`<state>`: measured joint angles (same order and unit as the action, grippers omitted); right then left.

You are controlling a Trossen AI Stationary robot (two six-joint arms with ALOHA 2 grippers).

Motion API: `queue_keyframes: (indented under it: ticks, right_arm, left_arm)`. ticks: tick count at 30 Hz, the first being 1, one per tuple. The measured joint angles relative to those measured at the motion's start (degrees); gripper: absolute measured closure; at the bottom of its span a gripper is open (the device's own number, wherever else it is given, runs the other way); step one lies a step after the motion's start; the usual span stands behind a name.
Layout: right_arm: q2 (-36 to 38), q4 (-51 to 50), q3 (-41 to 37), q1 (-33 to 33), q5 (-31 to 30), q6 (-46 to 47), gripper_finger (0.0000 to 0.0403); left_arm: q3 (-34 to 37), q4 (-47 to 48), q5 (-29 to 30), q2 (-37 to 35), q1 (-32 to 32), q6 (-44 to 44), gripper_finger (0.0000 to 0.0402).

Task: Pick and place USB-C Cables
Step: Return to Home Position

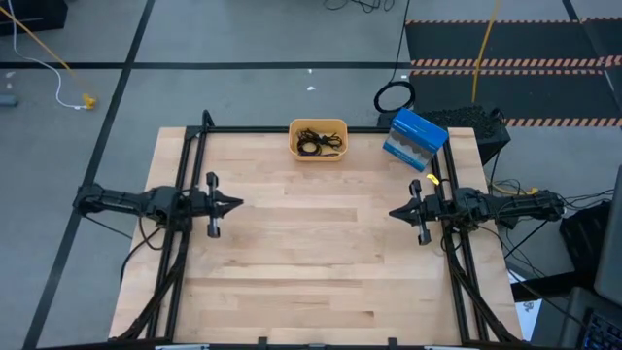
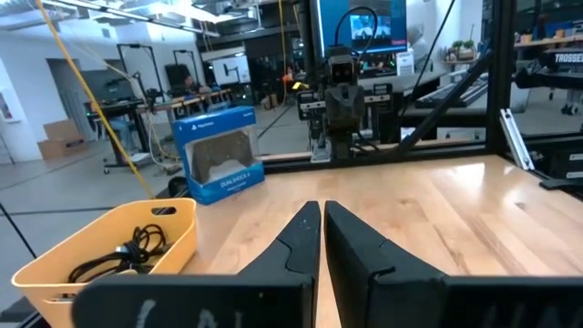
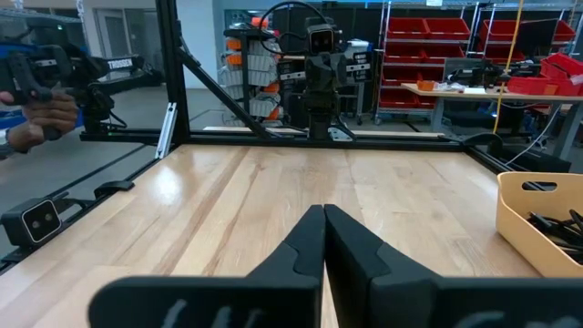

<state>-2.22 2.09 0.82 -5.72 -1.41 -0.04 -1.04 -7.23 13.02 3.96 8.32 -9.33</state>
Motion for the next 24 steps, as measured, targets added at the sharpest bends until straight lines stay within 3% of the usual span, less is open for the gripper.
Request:
queue_keyframes:
  ticks: [5,24]
  right_arm:
    - [0.0,0.0,0.0,0.0,0.0,0.0,0.0403]
    - [0.0,0.0,0.0,0.0,0.0,0.0,0.0403]
  left_arm:
    - [0.0,3.2,0.0,-3.9,0.0,-0.3,0.0378]
    - [0.4,4.1,-1.6,-3.8,0.0,-0.9,0.0378]
